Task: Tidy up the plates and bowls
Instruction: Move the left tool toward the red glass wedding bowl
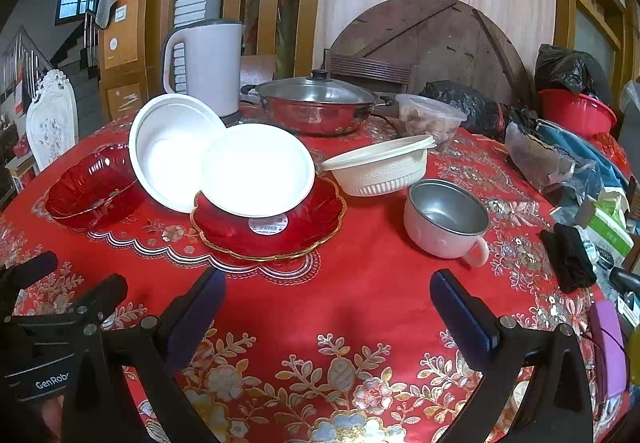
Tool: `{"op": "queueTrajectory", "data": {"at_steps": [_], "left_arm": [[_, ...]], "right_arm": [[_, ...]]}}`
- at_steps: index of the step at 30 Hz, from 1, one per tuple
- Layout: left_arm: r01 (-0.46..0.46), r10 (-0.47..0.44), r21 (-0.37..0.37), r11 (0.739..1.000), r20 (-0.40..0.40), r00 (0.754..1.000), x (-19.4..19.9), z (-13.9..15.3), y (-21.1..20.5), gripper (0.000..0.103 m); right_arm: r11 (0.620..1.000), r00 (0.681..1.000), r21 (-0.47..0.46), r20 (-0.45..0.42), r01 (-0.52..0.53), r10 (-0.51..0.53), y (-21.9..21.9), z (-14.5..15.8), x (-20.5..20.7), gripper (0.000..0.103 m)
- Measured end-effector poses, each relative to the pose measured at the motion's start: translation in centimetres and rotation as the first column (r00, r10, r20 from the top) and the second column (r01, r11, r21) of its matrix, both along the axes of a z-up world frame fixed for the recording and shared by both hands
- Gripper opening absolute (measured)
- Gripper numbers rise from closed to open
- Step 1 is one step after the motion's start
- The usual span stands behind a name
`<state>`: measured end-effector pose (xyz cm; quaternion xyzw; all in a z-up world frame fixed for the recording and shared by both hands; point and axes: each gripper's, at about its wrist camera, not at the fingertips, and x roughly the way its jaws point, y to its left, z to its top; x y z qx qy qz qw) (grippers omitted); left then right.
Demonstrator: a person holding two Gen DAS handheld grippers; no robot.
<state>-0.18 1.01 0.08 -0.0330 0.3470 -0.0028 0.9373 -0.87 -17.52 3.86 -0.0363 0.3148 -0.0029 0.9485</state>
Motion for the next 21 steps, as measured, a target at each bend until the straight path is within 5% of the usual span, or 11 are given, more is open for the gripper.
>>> {"op": "queueTrajectory", "data": {"at_steps": [21], "left_arm": [[0.001, -0.001, -0.002, 1.000, 0.032, 0.999, -0.20, -0.28, -0.11, 0.103]], "right_arm": [[1.000, 1.000, 0.017, -0.011, -0.002, 0.002, -0.21, -0.04, -0.01, 0.103]]}}
